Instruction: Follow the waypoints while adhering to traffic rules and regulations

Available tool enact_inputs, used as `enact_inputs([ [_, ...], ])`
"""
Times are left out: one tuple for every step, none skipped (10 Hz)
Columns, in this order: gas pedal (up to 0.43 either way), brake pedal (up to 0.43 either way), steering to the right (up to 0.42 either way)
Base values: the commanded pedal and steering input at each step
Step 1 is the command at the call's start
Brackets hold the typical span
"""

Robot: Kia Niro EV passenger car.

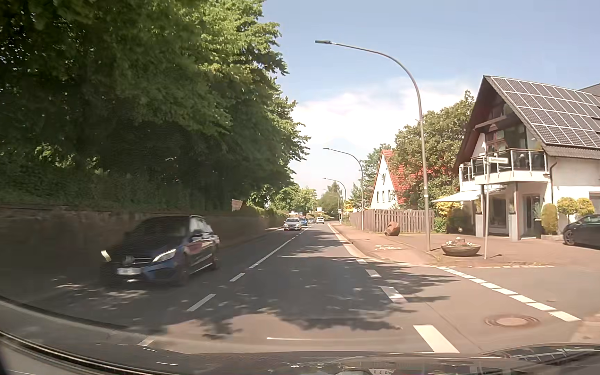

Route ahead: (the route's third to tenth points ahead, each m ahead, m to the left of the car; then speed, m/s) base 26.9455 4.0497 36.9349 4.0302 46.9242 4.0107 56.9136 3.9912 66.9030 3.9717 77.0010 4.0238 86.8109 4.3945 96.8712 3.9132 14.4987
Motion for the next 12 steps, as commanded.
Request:
enact_inputs([
  [0.13, 0.0, 0.001],
  [0.13, 0.0, 0.0],
  [0.13, 0.0, 0.001],
  [0.13, 0.0, 0.001],
  [0.13, 0.0, 0.0],
  [0.13, 0.0, -0.002],
  [0.13, 0.0, -0.003],
  [0.13, 0.0, -0.004],
  [0.13, 0.0, -0.004],
  [0.13, 0.0, -0.004],
  [0.13, 0.0, -0.004],
  [0.13, 0.0, -0.004],
])
